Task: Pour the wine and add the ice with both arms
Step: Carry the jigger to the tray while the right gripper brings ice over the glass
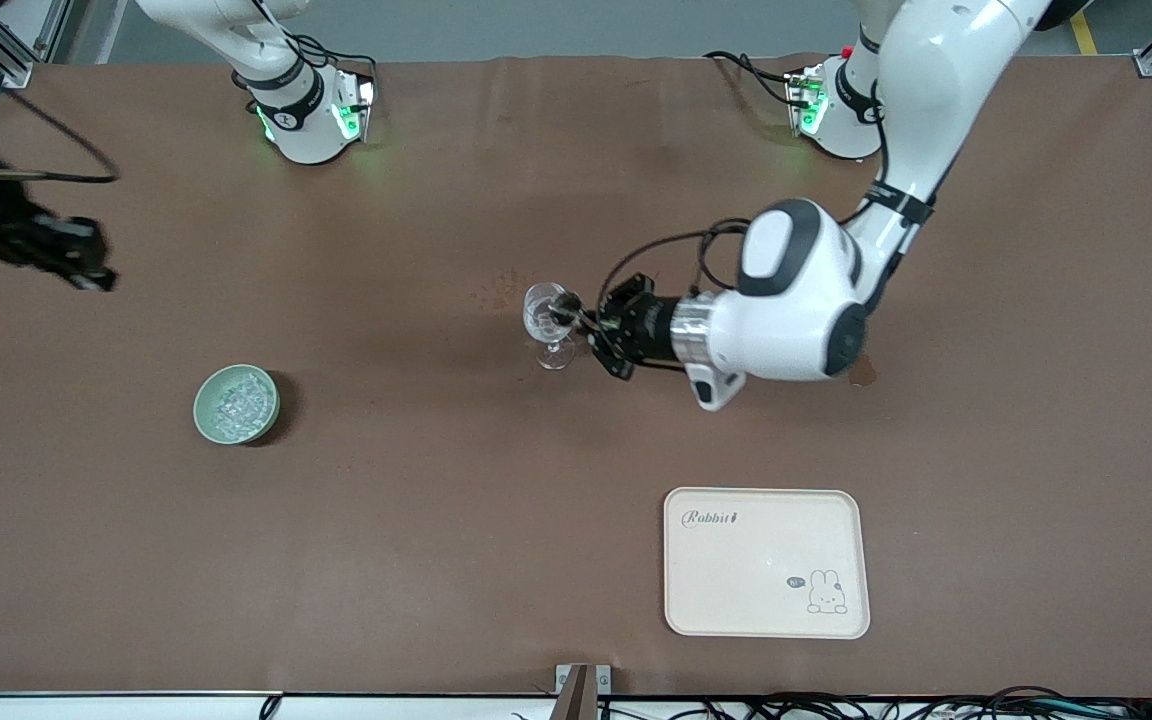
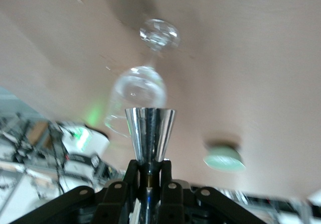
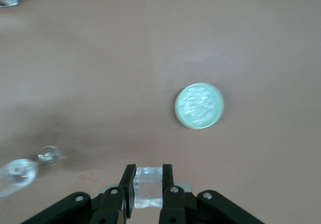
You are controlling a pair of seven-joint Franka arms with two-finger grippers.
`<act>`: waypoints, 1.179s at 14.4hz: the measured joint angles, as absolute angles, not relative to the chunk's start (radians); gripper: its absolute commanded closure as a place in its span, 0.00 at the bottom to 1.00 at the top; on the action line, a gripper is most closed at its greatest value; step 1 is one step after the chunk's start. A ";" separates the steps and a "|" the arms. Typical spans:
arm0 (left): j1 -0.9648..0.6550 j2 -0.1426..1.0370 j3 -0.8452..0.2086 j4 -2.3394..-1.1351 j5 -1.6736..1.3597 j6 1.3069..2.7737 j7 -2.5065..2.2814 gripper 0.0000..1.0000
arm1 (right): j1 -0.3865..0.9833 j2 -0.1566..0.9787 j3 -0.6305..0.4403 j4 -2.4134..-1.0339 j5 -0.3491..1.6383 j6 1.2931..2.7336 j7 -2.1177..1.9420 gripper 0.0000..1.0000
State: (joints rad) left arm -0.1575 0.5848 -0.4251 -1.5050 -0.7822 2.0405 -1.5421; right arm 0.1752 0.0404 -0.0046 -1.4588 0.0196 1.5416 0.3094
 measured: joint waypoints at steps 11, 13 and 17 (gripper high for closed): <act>0.277 0.845 -0.414 -1.413 -1.219 2.040 -0.999 0.99 | 0.613 0.318 0.001 -1.478 0.019 1.765 0.847 1.00; 0.284 0.916 -0.392 -1.349 -1.222 2.041 -0.992 0.99 | 0.662 0.363 0.001 -1.478 0.019 1.807 0.904 1.00; 0.248 1.025 -0.306 -1.239 -1.222 2.043 -0.970 0.99 | 0.727 0.419 0.000 -1.478 0.019 1.836 0.969 0.99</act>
